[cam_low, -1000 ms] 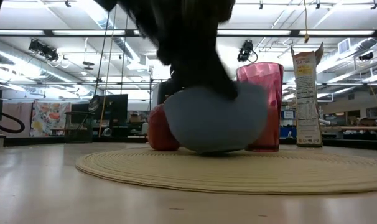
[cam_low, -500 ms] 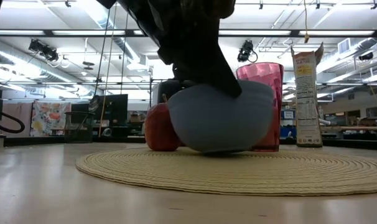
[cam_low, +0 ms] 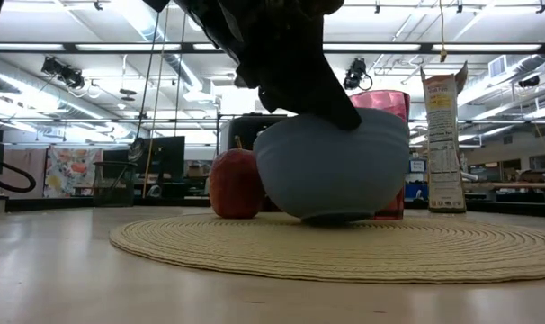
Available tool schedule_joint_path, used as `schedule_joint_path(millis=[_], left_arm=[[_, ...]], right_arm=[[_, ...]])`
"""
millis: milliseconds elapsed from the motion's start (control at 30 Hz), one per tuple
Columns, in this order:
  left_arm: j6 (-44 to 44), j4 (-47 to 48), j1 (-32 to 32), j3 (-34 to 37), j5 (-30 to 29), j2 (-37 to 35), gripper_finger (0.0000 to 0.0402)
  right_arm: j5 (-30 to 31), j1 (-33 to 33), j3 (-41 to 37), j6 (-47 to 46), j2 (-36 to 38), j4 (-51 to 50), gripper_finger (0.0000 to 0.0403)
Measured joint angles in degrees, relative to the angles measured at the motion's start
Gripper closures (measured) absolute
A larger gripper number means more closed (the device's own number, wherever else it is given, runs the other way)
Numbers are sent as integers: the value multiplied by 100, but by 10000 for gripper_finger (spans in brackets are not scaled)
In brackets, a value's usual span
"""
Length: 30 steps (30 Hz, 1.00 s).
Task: Arrange a breakfast setting
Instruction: Adjust the bowl on the yellow tablemat
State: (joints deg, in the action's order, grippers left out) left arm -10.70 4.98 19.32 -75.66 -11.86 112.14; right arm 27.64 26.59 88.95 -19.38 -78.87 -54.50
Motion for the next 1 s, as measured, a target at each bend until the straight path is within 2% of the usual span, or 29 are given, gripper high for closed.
schedule_joint_path(millis=[167,500,633,800,1000], left_arm=[[1,-170,-3,-2,7,0,350],[-80,196,-3,-24,160,-69,268],[-230,885,-3,-381,234,-325,253],[-385,2050,-3,-937,227,-798,254],[-1153,3269,8,-967,180,-1045,257]], right_arm=[[-142,0,0,4,0,0,14],[-227,2,0,2,0,-4,14],[-311,4,0,-147,0,-228,14],[-524,66,0,-587,0,-981,14],[-641,489,-207,-1117,11,-1832,14]])
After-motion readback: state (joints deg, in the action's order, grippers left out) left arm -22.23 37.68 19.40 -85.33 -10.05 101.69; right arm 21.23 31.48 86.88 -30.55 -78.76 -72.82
